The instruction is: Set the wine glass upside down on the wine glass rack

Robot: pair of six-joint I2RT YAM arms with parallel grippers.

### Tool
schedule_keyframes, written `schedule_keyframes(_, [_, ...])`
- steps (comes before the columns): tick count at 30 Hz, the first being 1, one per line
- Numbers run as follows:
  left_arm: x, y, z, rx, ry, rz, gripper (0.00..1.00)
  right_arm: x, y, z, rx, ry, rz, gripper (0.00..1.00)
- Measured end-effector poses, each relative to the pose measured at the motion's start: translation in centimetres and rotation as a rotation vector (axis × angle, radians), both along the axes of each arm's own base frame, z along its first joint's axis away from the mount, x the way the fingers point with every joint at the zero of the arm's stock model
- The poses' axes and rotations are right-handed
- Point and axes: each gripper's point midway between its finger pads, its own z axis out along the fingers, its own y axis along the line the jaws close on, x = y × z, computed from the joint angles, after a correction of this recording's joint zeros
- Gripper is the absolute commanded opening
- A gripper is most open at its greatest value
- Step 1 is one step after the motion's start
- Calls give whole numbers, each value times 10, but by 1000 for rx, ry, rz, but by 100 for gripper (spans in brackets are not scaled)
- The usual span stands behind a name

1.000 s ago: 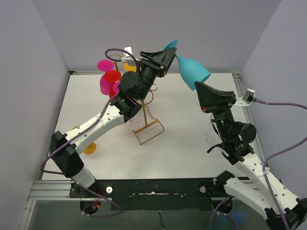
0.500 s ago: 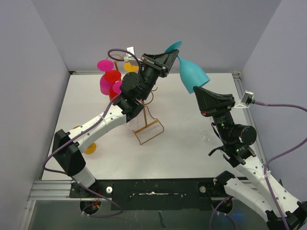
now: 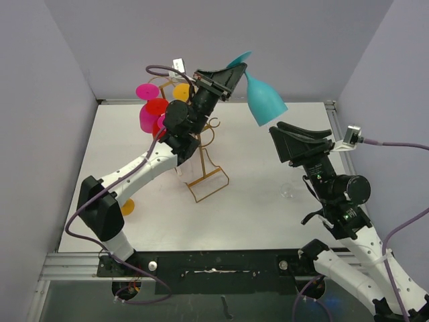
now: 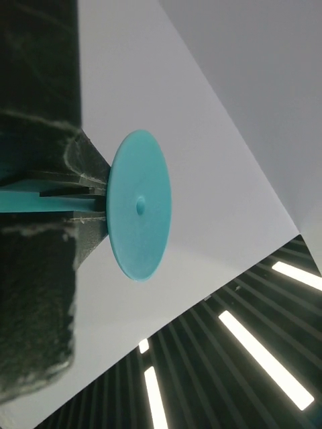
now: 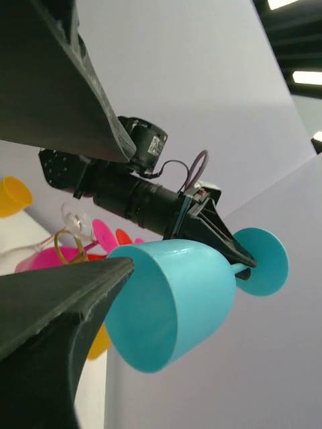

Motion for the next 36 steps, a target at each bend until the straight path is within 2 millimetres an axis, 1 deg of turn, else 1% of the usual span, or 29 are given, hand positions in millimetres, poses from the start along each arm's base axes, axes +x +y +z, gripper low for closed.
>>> schedule_keyframes(3, [7, 9, 1, 41, -49, 48, 0, -4, -6, 3, -60, 20, -32, 72])
schedule_keyframes(6, [9, 12, 1, 106, -103, 90, 0, -8, -15, -3, -144, 36, -86, 74])
schedule_keyframes(8, [8, 11, 3, 150, -150, 103, 0, -13, -22, -4, -188, 34, -115, 73])
schedule_keyframes(13, [-6, 9, 14, 247, -294, 97, 0, -19, -31, 5, -289, 17, -161, 72])
schedule_keyframes(17, [-22, 9, 20, 318, -406, 81, 0, -14, -30, 20, -353, 9, -185, 70])
schedule_keyframes(20, [-38, 8, 22, 362, -478, 52, 0, -5, -22, 32, -406, 5, -180, 69])
schedule_keyframes(22, [-50, 7, 23, 394, -528, 29, 0, 4, -11, 40, -448, 3, -156, 66])
schedule_keyframes(24, [-62, 7, 22, 420, -571, 6, 0, 14, 2, 41, -488, 11, -122, 64])
schedule_keyframes(28, [-82, 8, 18, 458, -636, -47, 0, 31, 26, 28, -556, 45, -52, 61])
schedule_keyframes(31, [-93, 8, 13, 480, -665, -82, 0, 44, 43, 5, -613, 92, 6, 58])
schedule_keyframes(32, [-94, 8, 8, 491, -668, -90, 0, 45, 48, 0, -621, 99, 30, 56])
schedule_keyframes(36, [-94, 5, -7, 517, -657, -133, 0, 44, 56, -4, -630, 98, 76, 51])
